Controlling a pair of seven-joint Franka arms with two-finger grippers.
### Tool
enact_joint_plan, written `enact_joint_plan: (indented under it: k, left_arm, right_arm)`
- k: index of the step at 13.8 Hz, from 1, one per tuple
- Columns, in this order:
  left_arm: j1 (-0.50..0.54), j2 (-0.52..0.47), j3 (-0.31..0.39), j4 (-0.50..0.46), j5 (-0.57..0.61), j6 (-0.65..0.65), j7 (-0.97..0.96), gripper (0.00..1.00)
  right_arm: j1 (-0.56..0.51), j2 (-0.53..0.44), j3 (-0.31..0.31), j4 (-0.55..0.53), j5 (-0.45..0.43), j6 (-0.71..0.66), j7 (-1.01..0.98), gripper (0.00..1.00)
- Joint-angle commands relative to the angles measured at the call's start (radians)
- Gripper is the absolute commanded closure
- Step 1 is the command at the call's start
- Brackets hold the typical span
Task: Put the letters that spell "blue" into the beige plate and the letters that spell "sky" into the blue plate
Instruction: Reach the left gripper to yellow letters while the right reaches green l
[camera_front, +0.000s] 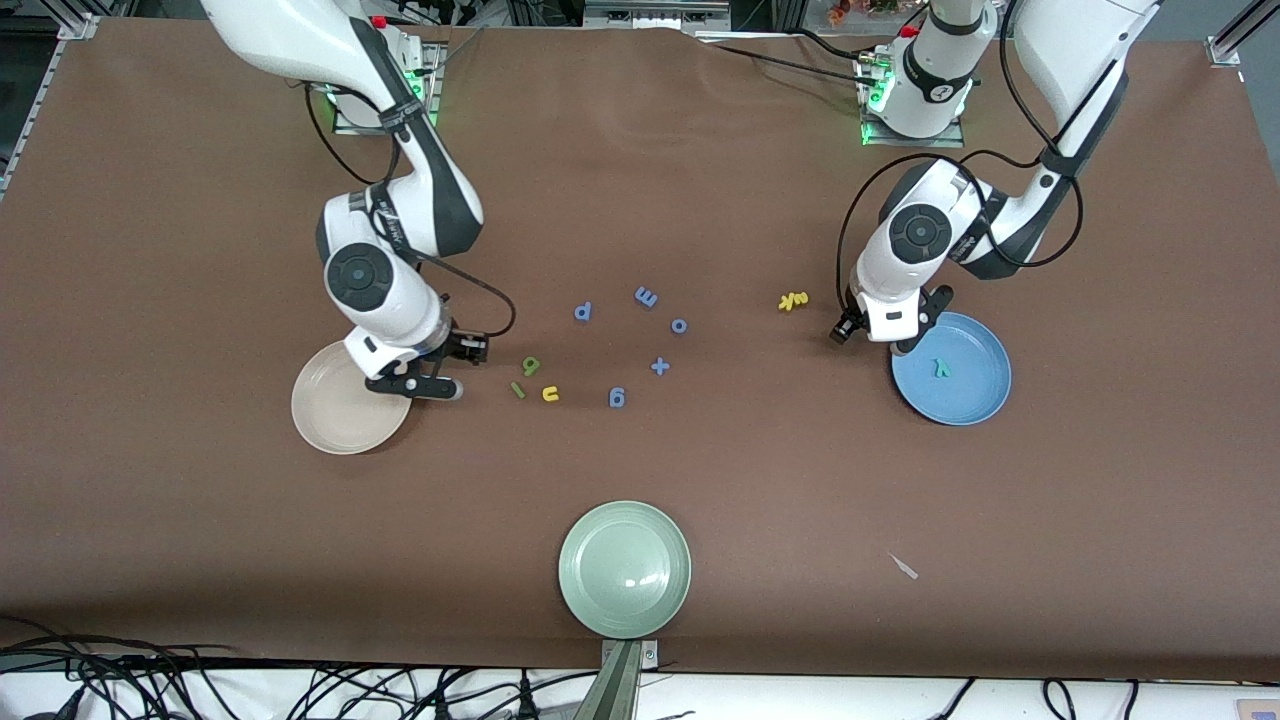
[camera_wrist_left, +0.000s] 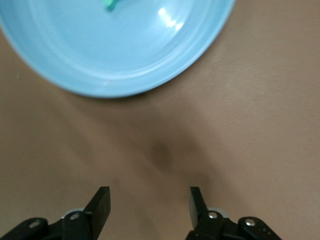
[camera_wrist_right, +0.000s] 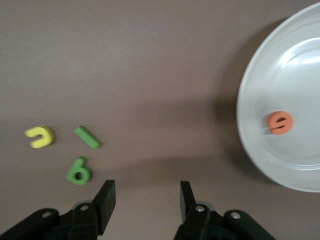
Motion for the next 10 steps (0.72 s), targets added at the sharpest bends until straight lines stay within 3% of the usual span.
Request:
enact_joint_plan:
  k: [1,4,10]
  left_arm:
    - [-0.001,-0.028,-0.038,-0.024,-0.012,0.017,-0.190,0.28]
    - [-0.001,-0.025,-0.074,-0.014,-0.014,0.016,-0.327,0.28]
    - [-0.012,-0.020,-0.077,-0.010,-0.015,0.019,-0.511,0.28]
  right_arm:
    - [0.009,0.089,0.003,0.114,0.012,-0.005,0.075,0.40]
    - [0.010,0.174,0.003,0.198,0.054,0.019,0.088,0.40]
    - [0.055,0.228,0.003,0.202,0.084,0.104,0.103,0.40]
